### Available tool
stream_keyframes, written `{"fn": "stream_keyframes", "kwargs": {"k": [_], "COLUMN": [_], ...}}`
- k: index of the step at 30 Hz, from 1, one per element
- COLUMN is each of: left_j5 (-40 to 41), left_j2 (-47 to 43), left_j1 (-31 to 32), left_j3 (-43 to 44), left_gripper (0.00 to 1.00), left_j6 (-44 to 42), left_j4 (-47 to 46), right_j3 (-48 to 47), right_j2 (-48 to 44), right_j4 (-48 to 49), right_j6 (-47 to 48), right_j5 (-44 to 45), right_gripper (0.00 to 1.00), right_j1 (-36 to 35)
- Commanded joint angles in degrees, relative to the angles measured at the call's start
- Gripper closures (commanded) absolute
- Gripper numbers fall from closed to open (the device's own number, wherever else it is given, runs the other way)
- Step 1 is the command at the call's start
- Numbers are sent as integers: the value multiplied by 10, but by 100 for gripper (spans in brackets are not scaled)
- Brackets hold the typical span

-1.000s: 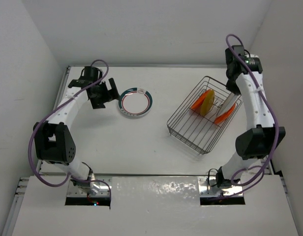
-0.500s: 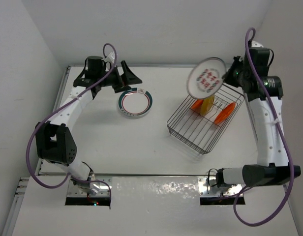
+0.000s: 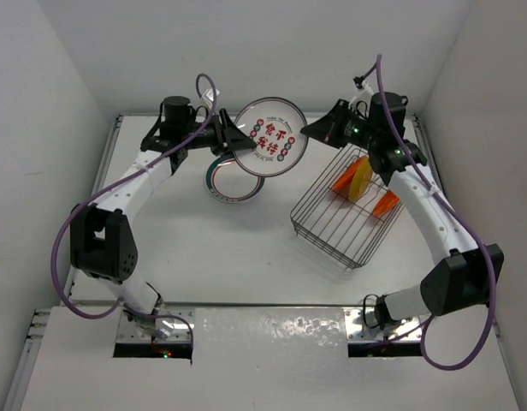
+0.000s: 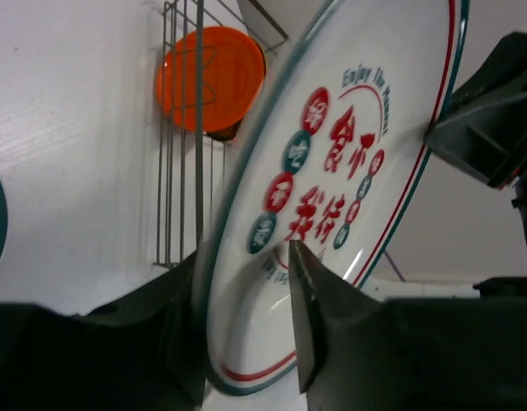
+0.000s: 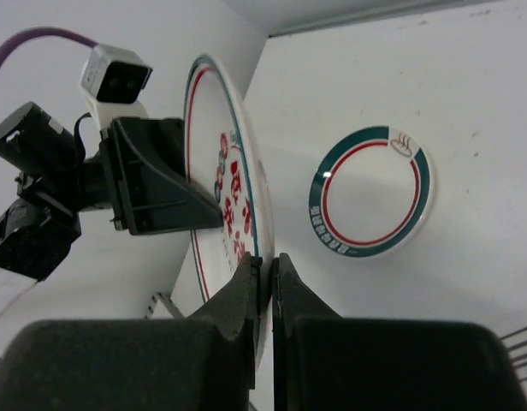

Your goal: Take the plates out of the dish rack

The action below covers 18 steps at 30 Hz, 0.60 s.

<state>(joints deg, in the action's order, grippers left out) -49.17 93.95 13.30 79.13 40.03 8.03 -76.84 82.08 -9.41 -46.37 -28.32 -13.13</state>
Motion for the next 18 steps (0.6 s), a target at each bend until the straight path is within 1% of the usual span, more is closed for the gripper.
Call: {"fn": "stream_keyframes", "kwargs": {"k": [1, 2, 3, 4, 5, 6, 7, 8, 9, 10, 11, 12, 13, 14, 16, 18], "left_j5": [17, 26, 35, 62, 76, 89, 106, 139, 171, 177, 176, 172, 166, 168, 190, 193], "left_j2": [-3, -3, -3, -3, -4, -5, -12, -18, -33, -43, -50, -59, -59, -54, -30, 1], "left_j1": [-1, -2, -2, -4, -4, -5, -5, -10, -21, -31, -41, -51, -69, -75, -84, -89], "left_j3": [1, 3, 4, 4, 6, 3, -1, -20, -34, -51, -90, -104, -117, -115, -95, -85], "left_gripper": [75, 94, 100, 100, 100, 100, 100, 100, 100, 100, 100, 100, 100, 100, 100, 100], "left_j6": [-13, -24, -28, -33, -40, -50, -54, -57, -59, -56, -38, -28, -21, -20, -37, -43], "left_j4": [-1, 10, 21, 46, 62, 80, 110, 123, 134, 126, 114, 90, 86, 88, 113, 119], "right_j3": [-2, -1, 0, 1, 0, 0, -5, -9, -26, -34, -43, -50, -49, -46, -33, -32], "right_j2": [0, 2, 4, 4, 6, 4, 4, -1, -2, -1, 1, 1, 1, -5, -15, -23], "right_j4": [134, 128, 123, 116, 88, 58, 29, -41, -86, -177, -214, -248, -294, -307, -331, -345], "right_j6": [-57, -56, -54, -51, -35, -22, -12, 16, 30, 52, 59, 64, 65, 66, 76, 89], "right_j5": [-33, -32, -32, -32, -28, -18, 0, 46, 78, 115, 184, 211, 233, 257, 277, 300], "right_gripper": [100, 100, 100, 98, 86, 42, 23, 5, 1, 1, 1, 1, 1, 1, 1, 1], "right_j1": [-1, -1, -1, -1, -1, 1, 4, 8, 16, 20, 30, 37, 53, 59, 78, 86]}}
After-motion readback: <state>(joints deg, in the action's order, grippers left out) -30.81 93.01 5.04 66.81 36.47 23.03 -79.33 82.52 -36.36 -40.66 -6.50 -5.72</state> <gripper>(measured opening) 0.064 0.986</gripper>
